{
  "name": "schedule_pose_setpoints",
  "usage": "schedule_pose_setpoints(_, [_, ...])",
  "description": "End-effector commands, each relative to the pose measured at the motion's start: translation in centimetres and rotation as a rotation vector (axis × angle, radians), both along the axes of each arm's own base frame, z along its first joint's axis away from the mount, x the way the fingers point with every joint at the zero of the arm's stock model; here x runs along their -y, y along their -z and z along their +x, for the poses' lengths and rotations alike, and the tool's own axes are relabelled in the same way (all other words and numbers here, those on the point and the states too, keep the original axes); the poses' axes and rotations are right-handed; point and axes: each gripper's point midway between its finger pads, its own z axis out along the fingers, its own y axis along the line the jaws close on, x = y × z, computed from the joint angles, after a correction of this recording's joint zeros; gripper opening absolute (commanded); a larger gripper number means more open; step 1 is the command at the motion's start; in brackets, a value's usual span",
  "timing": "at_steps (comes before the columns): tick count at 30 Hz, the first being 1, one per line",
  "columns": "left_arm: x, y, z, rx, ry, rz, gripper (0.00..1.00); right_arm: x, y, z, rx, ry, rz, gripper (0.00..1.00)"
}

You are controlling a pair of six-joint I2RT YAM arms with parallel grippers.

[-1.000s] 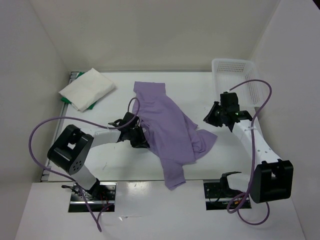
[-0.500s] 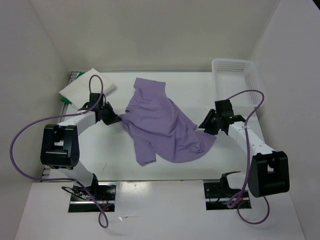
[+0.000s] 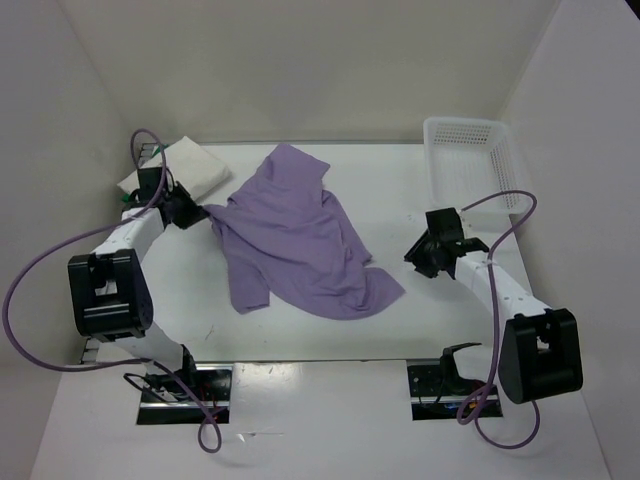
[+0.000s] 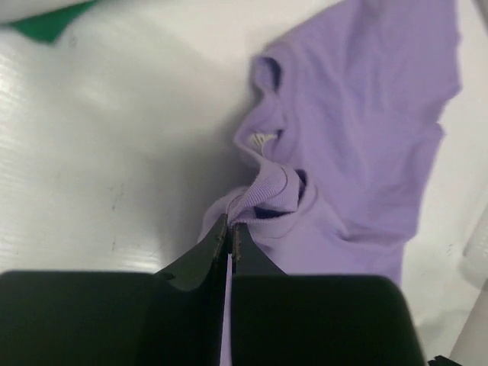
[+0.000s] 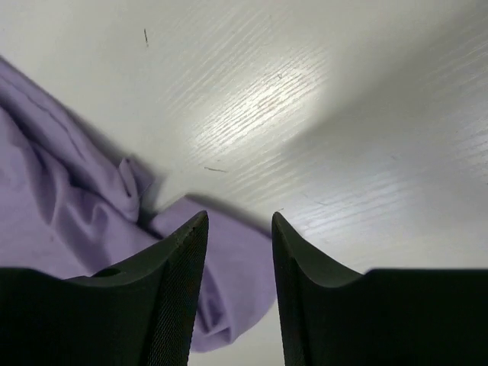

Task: Fold and stack the t-shirts
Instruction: Flatten out the tshirt

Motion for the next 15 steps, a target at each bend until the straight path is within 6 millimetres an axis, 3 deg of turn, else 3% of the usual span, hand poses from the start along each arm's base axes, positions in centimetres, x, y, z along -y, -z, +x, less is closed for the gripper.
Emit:
schedule_pose_setpoints(1, [0.5,-4.1,1.2,0.12,0.02,-0.017,0.0,0.5,1.1,-0.8,-0.02,0.051,-0.039,0.44])
schedule_pose_setpoints(5, [1.2,-2.8,-0.4,0.098,0.029,-0.047,0.0,-1.9,3.4,-2.6,-0.091,0.0,0.009,0.44])
schedule_pose_setpoints(7, [1.4,-1.2,-1.5,0.058,0.028,-0.054,0.0,-3.3,4.3,-3.4,-0.107,-0.037,0.052,0.47])
schedule_pose_setpoints(11, [1.5,-0.8,-2.2,0.051,0.041,-0.044,0.0,-6.0,4.3,-4.7,-0.099,-0.12,0.114,0.49])
schedule_pose_setpoints(15, [1.6,-0.5,-2.4,0.051,0.047,-0.05,0.0,-6.4,4.5,-5.6,-0.109,-0.125,0.115,0.52])
